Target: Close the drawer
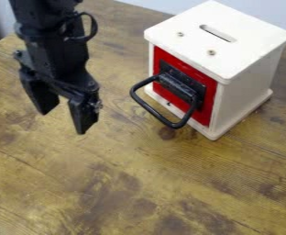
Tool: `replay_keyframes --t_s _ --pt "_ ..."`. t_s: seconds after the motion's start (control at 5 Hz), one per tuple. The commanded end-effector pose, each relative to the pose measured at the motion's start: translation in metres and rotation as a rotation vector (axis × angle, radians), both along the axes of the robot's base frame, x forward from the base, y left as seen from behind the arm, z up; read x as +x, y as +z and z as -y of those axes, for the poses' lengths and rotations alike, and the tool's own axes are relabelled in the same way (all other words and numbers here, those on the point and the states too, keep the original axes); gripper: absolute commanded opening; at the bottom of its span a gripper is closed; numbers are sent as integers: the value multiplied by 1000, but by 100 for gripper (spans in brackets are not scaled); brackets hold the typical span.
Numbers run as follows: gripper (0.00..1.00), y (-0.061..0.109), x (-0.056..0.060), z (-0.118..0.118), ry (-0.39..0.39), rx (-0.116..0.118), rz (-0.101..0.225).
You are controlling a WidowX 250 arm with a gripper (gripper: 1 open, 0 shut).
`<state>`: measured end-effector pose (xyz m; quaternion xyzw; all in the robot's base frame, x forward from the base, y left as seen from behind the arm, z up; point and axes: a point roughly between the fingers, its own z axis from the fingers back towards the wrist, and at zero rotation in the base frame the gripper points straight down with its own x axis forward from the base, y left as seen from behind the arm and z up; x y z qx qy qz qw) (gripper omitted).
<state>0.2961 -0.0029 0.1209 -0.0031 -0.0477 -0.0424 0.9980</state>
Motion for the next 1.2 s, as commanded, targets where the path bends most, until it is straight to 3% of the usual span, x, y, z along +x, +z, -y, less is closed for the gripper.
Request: replay_keyframes --t_s 0.0,0.4,0.8,1.0 --pt "100 16 7 -3 -40 -1 58" --pt "100 11 -6 4 -176 -1 64" --pt "100 5 -5 29 -140 7 74" --pt "100 2 1 19 -66 3 62"
